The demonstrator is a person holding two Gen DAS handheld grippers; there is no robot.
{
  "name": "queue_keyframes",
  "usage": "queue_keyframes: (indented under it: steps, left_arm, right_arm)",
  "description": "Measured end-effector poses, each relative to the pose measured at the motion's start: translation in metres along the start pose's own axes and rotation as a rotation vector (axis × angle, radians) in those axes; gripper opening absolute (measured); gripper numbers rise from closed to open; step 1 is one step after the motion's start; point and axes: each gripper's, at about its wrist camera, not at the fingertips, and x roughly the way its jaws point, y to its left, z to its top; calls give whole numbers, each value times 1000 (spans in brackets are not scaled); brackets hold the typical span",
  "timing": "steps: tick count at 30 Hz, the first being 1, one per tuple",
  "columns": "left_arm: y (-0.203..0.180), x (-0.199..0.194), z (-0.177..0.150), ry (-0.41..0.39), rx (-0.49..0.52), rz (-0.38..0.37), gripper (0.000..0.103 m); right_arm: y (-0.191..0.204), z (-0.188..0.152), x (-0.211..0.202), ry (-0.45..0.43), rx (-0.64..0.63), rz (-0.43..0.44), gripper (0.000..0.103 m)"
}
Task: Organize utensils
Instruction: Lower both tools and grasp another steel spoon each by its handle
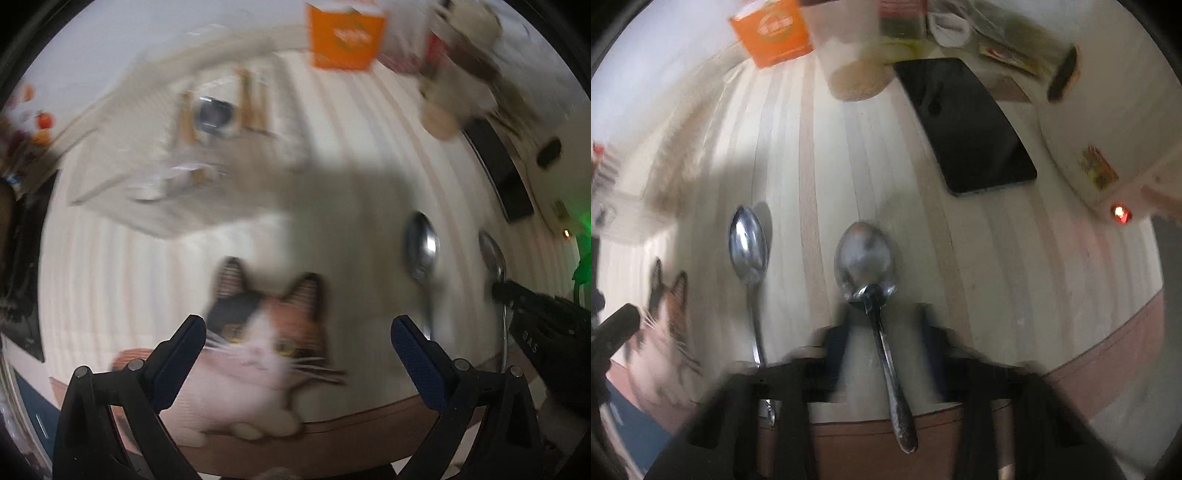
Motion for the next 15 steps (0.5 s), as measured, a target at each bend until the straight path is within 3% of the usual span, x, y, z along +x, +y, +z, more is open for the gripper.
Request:
queue_keyframes:
  steps: [6,10,12,14,15]
  left_arm:
    - [-51,27,15,35,55,-78,101]
    - [-75,43,32,48,57,-90,93]
    - [-82,50,40,47,53,-78,84]
    - [-86,55,45,51,43,-67,67]
    - [-87,55,47,40,38,-58,65]
  right_arm:
    - [-46,-15,5,4,112,-3,6]
    - [-67,-26,8,8,147,4,6]
    - [-74,-29,9,6,166,8,6]
    - [-78,-33,11,4,177,7,6]
    - [-80,-32,11,3,182,8,6]
